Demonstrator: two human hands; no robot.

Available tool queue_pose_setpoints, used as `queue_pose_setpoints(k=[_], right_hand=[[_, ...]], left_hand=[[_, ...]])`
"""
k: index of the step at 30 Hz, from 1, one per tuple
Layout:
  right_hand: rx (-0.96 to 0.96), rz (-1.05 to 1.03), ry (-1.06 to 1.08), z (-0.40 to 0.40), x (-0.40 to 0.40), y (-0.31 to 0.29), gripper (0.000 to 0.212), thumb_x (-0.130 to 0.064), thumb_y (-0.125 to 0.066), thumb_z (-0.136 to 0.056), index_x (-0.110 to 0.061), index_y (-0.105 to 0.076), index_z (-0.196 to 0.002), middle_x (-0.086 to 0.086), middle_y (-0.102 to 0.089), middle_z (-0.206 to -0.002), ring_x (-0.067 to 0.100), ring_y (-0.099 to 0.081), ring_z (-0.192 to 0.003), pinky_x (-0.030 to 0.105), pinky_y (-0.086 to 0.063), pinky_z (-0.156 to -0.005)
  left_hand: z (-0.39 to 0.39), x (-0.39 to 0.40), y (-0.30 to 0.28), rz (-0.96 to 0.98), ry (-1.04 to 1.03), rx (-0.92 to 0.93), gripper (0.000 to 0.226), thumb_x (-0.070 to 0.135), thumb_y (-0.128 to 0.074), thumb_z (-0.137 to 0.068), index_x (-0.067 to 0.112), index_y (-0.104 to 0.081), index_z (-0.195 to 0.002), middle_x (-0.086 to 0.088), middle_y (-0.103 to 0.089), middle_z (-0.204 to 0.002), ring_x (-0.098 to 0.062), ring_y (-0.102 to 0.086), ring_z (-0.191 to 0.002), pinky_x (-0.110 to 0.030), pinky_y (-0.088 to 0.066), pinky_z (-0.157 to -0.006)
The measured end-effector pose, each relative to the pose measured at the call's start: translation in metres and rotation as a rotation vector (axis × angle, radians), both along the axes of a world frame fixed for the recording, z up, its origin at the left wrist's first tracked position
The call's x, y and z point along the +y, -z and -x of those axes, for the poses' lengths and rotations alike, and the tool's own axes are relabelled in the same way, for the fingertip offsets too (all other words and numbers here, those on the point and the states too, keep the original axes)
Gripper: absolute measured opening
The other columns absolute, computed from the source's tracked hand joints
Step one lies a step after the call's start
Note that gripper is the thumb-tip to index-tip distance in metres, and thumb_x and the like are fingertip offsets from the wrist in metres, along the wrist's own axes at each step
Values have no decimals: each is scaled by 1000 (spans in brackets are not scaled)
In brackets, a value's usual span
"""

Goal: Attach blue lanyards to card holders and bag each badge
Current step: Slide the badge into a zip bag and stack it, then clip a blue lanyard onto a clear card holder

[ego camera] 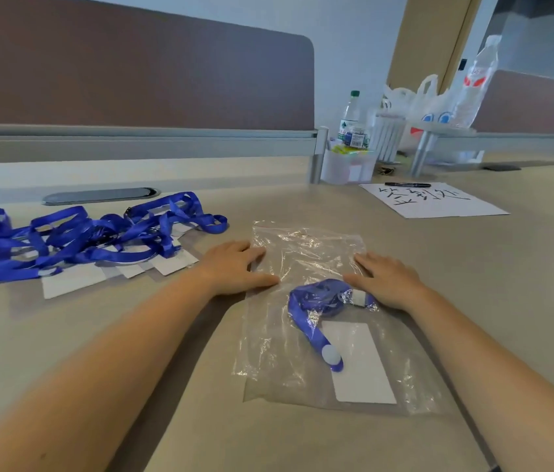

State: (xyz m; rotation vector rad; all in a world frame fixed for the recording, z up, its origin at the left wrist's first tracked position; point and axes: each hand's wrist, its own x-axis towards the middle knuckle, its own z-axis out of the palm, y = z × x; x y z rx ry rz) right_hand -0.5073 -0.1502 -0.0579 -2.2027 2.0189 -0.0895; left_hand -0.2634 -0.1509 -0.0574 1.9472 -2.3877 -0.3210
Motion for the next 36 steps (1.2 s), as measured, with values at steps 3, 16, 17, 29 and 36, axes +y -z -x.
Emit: queue_pose_setpoints(k=[3, 16, 17, 29, 36], right_hand=[[-10, -24, 7, -1, 1, -3, 54, -50, -41, -88, -16, -42, -130, 10, -39, -139, 31, -39, -125, 41, -33, -104], [-106, 113, -281, -151, 25, -32, 42, -33, -47, -91, -12, -49, -127, 10, -47, -135, 26, -45, -122, 37, -37, -102], [-121, 104, -313, -167, 26, -32, 42, -33, -48, -91, -13, -47, -128, 9, -47, -135, 25, -46, -121, 36, -39, -100], [-304, 142, -344, -246, 1, -5, 30, -40, -61, -80, -14, -52, -91, 3, -56, -96, 21, -51, -87, 31, -40, -69], [-355, 135, -254, -231, -1, -6, 20, -17, -54, -86, -3, -67, -89, 14, -67, -98, 27, -59, -90, 35, -46, -78]], left_hand=[[-1, 7, -2, 19, 21, 66, 71, 56, -43, -85, 22, -22, -144, -6, -24, -152, -24, -23, -139, -35, -20, -113], [-130, 89, -12, 183, -151, 54, 52, 40, -52, -87, 22, -40, -134, 2, -40, -143, -15, -35, -131, -31, -30, -109], [-142, 92, -11, 199, -188, 40, 54, 41, -52, -87, 23, -38, -135, 2, -37, -145, -16, -32, -133, -33, -28, -111], [-200, 86, 2, 52, -376, -84, 75, 66, -33, -83, 28, -14, -145, -1, -11, -156, -22, -8, -144, -42, -8, -117], [-199, 87, -1, 58, -417, -82, 77, 66, -38, -81, 27, -17, -144, -2, -11, -156, -25, -7, -144, -44, -8, -117]])
